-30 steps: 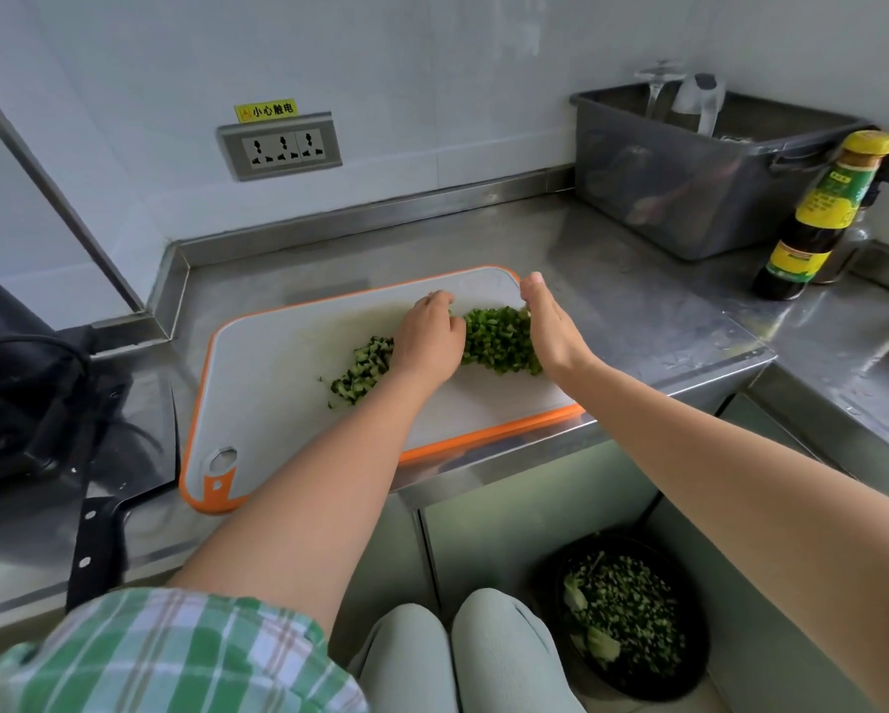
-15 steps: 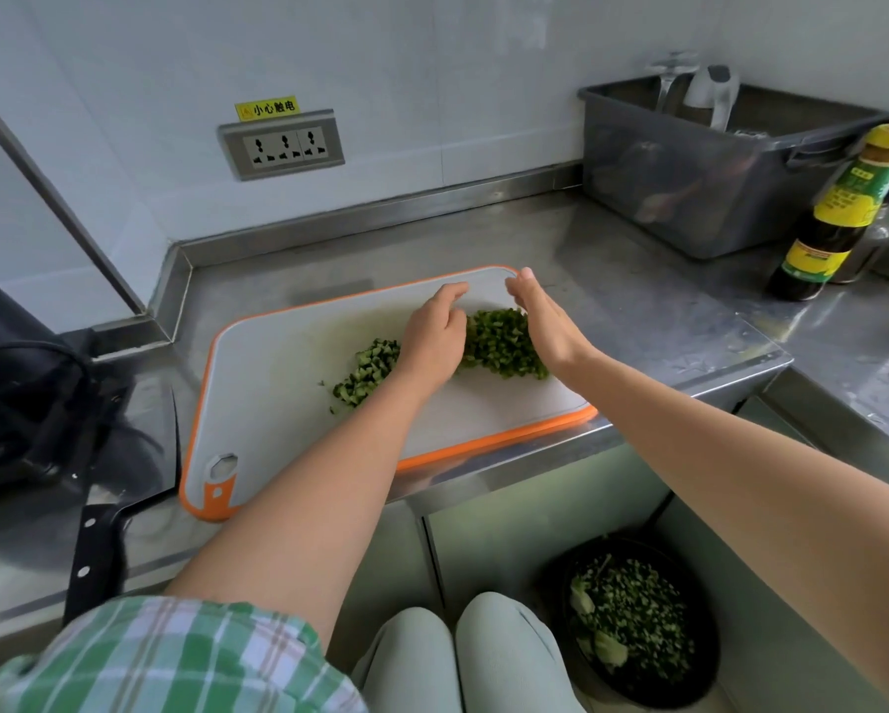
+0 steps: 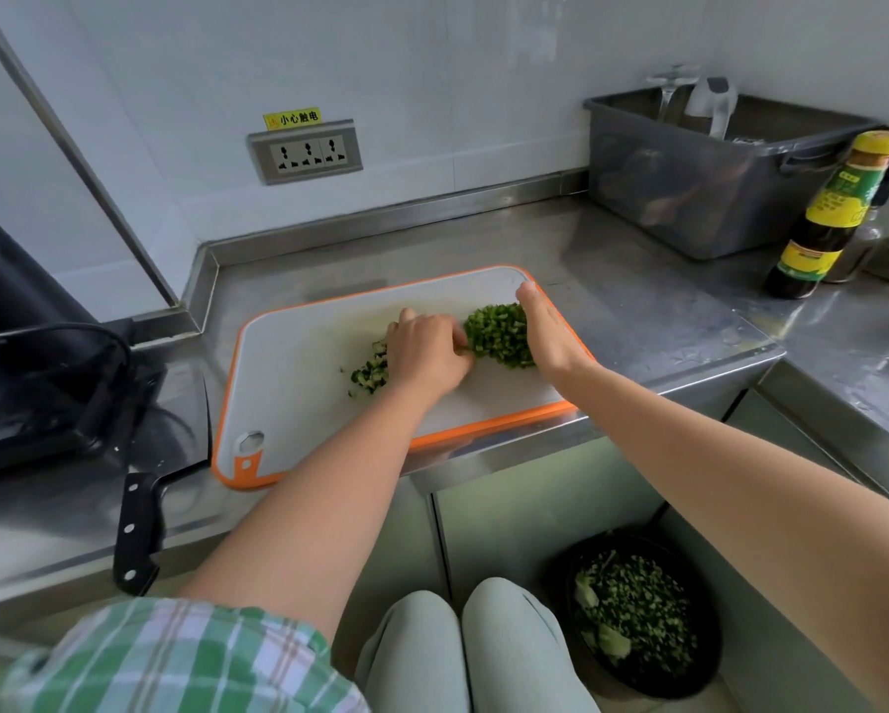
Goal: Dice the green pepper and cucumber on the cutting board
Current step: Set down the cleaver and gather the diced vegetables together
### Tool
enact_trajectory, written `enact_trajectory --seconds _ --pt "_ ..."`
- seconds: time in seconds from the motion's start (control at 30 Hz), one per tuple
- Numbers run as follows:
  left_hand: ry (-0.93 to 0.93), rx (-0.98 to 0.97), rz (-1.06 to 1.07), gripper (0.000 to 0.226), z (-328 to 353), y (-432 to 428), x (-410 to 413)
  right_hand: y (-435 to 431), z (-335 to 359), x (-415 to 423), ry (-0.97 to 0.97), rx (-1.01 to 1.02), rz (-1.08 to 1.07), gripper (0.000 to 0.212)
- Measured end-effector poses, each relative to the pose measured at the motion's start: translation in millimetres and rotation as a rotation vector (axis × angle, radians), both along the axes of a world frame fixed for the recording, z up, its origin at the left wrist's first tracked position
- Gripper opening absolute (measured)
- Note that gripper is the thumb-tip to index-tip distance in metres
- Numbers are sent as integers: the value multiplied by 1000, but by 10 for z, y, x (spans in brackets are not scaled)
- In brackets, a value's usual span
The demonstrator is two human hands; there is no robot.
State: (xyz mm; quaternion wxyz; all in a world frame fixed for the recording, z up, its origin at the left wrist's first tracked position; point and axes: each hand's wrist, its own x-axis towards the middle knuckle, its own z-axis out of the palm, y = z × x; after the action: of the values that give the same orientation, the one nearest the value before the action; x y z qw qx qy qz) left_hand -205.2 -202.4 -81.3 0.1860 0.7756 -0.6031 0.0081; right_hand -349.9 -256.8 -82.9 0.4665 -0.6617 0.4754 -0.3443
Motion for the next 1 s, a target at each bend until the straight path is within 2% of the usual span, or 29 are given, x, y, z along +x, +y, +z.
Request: enact_trajectory --seconds 0.17,0.33,0.47,0.63,1.0 --pt "-18 -87 25 17 40 2 10 -91 19 -104 -62 31 -126 60" --pt "-14 -100 23 17 -3 42 -7 22 -14 0 34 -13 13 58" --pt "-13 -128 14 18 -6 52 0 -61 57 -77 -93 12 16 67" --pt "22 -146 6 19 29 15 -55 -196 208 -258 -251 85 -10 60" --pt "53 -187 -49 19 -5 -8 -118 -110 -19 -100 -181 143 -16 59"
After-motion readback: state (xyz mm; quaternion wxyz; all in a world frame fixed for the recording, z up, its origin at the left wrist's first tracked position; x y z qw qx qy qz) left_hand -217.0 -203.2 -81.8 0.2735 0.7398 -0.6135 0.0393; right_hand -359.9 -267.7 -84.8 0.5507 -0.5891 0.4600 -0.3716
